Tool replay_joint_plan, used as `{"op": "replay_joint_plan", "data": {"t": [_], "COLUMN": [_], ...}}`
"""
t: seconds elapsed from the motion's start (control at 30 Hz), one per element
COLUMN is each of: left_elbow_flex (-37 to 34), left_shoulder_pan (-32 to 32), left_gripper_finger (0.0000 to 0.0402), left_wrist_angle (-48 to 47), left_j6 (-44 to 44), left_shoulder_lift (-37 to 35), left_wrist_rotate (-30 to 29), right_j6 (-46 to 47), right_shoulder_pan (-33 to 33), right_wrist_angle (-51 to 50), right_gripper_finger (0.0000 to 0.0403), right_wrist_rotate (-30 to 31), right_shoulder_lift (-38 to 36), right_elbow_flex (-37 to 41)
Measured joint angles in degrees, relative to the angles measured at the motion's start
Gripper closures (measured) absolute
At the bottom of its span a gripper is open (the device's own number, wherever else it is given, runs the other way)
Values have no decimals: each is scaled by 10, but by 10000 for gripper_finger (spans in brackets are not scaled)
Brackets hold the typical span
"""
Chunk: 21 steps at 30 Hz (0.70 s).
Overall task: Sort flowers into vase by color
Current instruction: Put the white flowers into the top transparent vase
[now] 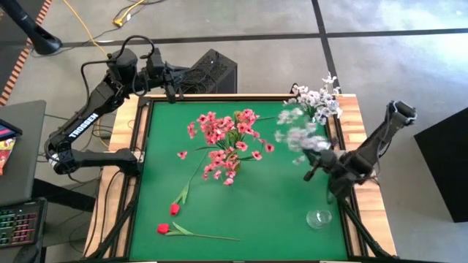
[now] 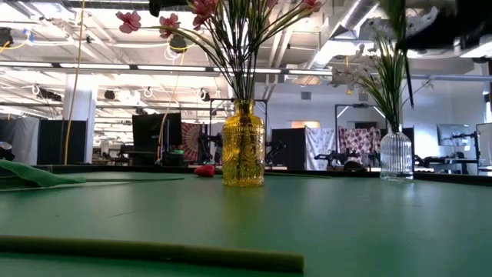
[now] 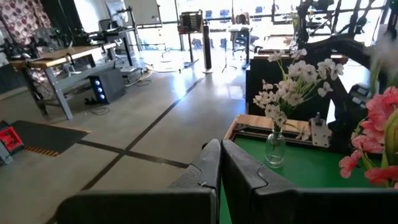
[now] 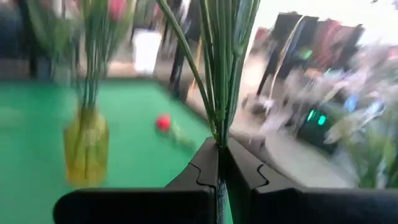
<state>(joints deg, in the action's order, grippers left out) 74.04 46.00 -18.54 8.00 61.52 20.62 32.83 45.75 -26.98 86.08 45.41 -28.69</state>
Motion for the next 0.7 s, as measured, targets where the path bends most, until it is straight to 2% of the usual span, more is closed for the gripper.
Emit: {"op": "replay_joint_plan", "data": {"t": [0.07,0.33,0.5,0.63,0.7], "left_elbow_flex": [0,0,0,0,0], "left_shoulder_pan": [0,0,0,0,0], "left_gripper_finger": [401,401,401,401,401], "left_wrist_angle": [-1,-30,-58,-67,-67], "left_j6": [2,20,36,42,42], "left_shoulder_lift": [0,0,0,0,0], "left_wrist_rotate": [0,1,1,1,1], "right_j6": [-28,-124,-259,-352,-386], "right_shoulder_pan": [23,-4,-29,-74,-104], "right_wrist_angle": [46,99,100,101,102], "right_gripper_finger": [366,366,366,366,366], "right_wrist_rotate": [37,26,24,-53,-67], "right_shoulder_lift": [-11,-71,-85,-88,-87], "right_elbow_flex": [-6,-121,-217,-291,-321]}}
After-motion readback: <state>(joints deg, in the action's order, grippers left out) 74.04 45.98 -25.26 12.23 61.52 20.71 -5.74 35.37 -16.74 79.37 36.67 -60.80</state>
